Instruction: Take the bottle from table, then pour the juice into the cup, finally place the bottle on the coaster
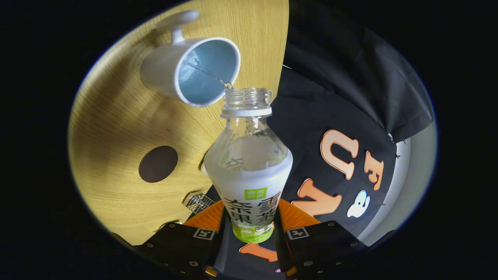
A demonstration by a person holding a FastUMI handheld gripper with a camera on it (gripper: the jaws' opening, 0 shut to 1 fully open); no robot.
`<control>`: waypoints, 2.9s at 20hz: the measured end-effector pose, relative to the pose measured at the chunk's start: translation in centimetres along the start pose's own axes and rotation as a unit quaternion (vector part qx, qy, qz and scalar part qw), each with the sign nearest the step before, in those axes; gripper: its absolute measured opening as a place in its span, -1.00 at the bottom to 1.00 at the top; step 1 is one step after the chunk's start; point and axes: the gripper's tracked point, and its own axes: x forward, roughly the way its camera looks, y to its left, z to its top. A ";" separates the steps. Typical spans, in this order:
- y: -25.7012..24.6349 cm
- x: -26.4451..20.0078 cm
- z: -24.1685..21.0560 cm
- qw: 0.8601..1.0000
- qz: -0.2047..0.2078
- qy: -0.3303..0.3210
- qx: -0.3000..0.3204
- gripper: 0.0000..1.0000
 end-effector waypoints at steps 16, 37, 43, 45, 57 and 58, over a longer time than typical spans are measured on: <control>0.1 0.1 -0.1 1.000 0.006 -0.005 0.008 0.03; 6.8 -0.2 0.8 0.887 0.188 0.038 0.421 0.04; 5.0 0.8 -0.7 0.733 0.197 0.037 0.649 0.05; 3.4 0.9 -1.7 0.688 0.188 0.020 0.701 0.05; 7.9 5.7 -4.5 0.464 0.191 0.028 0.865 0.05; 8.3 5.7 -4.5 0.464 0.188 0.028 0.865 0.05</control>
